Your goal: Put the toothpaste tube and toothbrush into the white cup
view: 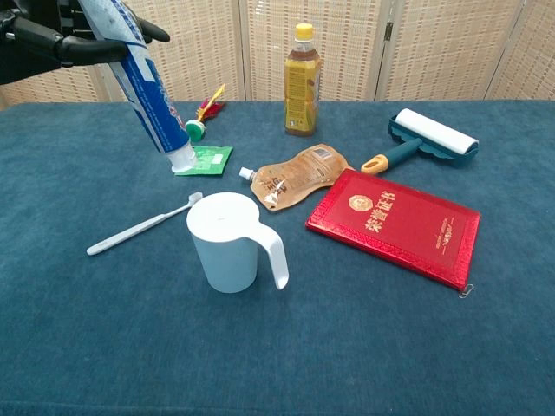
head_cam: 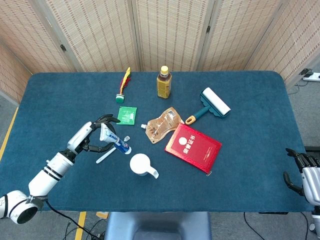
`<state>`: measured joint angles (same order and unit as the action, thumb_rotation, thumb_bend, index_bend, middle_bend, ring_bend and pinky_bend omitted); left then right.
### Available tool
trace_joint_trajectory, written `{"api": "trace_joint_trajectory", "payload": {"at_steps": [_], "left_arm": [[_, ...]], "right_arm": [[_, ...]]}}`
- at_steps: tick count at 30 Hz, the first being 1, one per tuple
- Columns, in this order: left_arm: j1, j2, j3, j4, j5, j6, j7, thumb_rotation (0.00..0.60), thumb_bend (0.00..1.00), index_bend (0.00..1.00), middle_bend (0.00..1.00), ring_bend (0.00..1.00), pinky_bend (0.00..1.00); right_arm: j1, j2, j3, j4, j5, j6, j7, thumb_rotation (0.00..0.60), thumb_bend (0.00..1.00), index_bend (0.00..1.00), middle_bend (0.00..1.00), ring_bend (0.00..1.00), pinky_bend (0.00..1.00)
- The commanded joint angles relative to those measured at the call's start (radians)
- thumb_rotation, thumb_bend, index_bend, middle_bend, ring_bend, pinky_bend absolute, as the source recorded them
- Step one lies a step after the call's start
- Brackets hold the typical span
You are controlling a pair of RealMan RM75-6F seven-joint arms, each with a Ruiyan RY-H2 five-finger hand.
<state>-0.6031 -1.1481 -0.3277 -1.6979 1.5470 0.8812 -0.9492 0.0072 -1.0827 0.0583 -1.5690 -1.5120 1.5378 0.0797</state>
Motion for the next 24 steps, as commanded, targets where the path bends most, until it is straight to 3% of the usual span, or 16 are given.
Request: {"api": "trace_joint_trajectory", "payload": {"at_steps": [1, 9, 24], "left_arm": [[-0.012, -0.008, 0.026, -0.024, 0.018, 0.025, 0.023, 0.600, 0.38, 0.68, 0.26, 0.09, 0.14], [-0.062, -0.066, 0.077, -0.020, 0.025, 0.025, 0.092, 0.600, 0.38, 0.68, 0.26, 0.09, 0.14], [-0.130, -0.117, 0.121, -0.023, -0.007, 0.012, 0.178, 0.600, 0.38, 0.68, 0.26, 0.09, 0.14]], "right_arm": [[0.000, 0.000, 0.000, 0.001, -0.001, 0.001, 0.000, 0.600, 0.34, 0.17, 0.30, 0.25, 0.25], [-0.002, -0.002, -0.001, 0.005, 0.002, 0.000, 0.003, 0.600, 0.34, 0.17, 0.30, 0.25, 0.25], [-0.004, -0.006, -0.001, 0.014, 0.006, -0.001, 0.010, 0.600, 0.34, 0.17, 0.30, 0.25, 0.25]]}}
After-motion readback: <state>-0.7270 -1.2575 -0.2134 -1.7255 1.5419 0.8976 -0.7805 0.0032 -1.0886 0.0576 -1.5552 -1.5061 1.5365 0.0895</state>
